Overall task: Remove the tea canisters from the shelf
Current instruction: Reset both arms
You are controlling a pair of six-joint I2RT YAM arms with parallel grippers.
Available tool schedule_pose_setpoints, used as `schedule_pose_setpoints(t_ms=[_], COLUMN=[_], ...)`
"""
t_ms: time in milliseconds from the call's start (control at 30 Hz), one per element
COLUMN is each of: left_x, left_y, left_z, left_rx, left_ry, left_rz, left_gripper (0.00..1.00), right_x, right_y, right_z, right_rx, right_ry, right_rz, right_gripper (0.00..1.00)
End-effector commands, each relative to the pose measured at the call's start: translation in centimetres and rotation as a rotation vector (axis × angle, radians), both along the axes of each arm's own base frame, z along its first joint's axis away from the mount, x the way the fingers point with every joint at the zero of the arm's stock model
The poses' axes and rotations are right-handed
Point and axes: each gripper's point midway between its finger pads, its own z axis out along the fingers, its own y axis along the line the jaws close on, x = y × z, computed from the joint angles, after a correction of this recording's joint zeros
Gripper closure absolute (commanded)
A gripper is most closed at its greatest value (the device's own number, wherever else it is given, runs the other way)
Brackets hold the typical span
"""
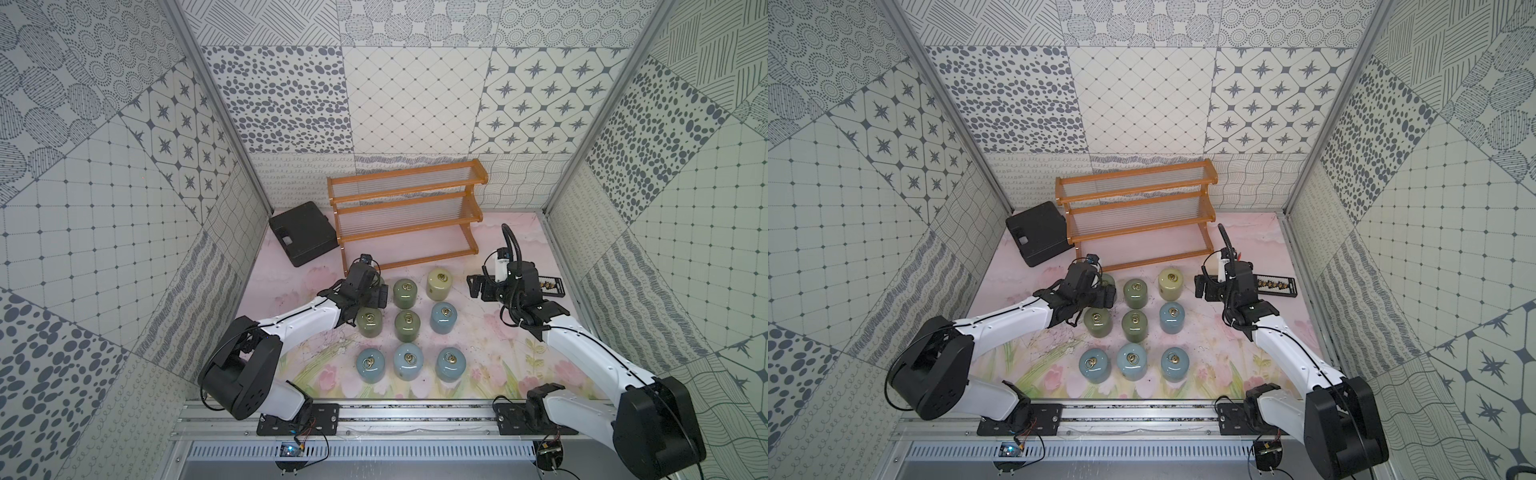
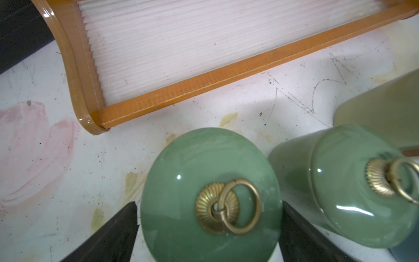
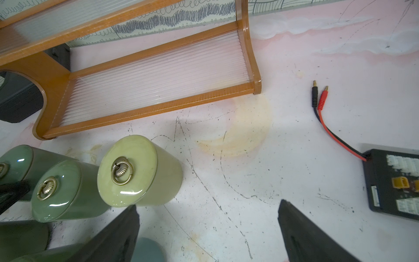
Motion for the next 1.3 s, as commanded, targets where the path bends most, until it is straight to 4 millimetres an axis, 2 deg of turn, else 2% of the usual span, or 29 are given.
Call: schedule_pose_setpoints(t_ms=[0,200,367,533,667,767,833,967,1033,1067,1100,1167,1267], left_x=[-0.1,-0.3,-0.3,-0.1,0.2,0.9,1.5,2.3,2.4,2.5,2.6,2.8,3.8], left_y=[1.2,1.3,1.1,0.9,1.9,4.4,7.1,12.0,14.2,14.9,15.6,15.7,15.6], left_z=[0.2,0.3,1.3,4.2,7.3,8.2,7.9,6.3,4.8,4.3,3.5,2.0,2.5], left_rx=[0.063,0.062,0.033,-0.007,0.025,0.071,0.056,0.045,0.019,0.019,0.024,0.031,0.041], left_ry=[-0.007,-0.009,-0.045,-0.135,-0.246,-0.298,-0.296,-0.34,-0.336,-0.337,-0.347,-0.415,-0.471], left_rz=[0.024,0.024,0.014,-0.007,-0.013,0.024,0.098,0.225,0.289,0.303,0.315,0.28,0.247], left_gripper=[0.03,0.02,0.0,0.0,0.0,0.0,0.0,0.0,0.0,0.0,0.0,0.0,0.0], right_x=[0.6,0.6,0.7,1.1,1.8,2.5,3.0,4.1,4.5,4.8,4.6,4.9,5.9], right_y=[0.1,0.0,-0.2,-1.1,-2.5,-4.4,-5.4,-6.9,-7.5,-7.7,-7.9,-8.3,-8.7], right_z=[0.5,0.7,0.8,1.1,0.8,0.1,0.0,0.3,-0.3,-0.3,-1.5,-2.6,-3.1], right_rx=[0.011,0.011,0.004,-0.043,-0.096,-0.133,-0.13,-0.177,-0.198,-0.203,-0.214,-0.22,-0.227], right_ry=[-0.032,-0.037,-0.04,-0.057,-0.077,-0.096,-0.096,-0.156,-0.182,-0.21,-0.215,-0.251,-0.211], right_rz=[-0.003,-0.006,-0.014,-0.05,-0.098,-0.176,-0.206,-0.225,-0.226,-0.222,-0.216,-0.222,-0.231], right_gripper=[0.01,0.01,0.01,0.01,0.0,0.01,0.0,0.0,0.0,0.0,0.0,0.0,0.0])
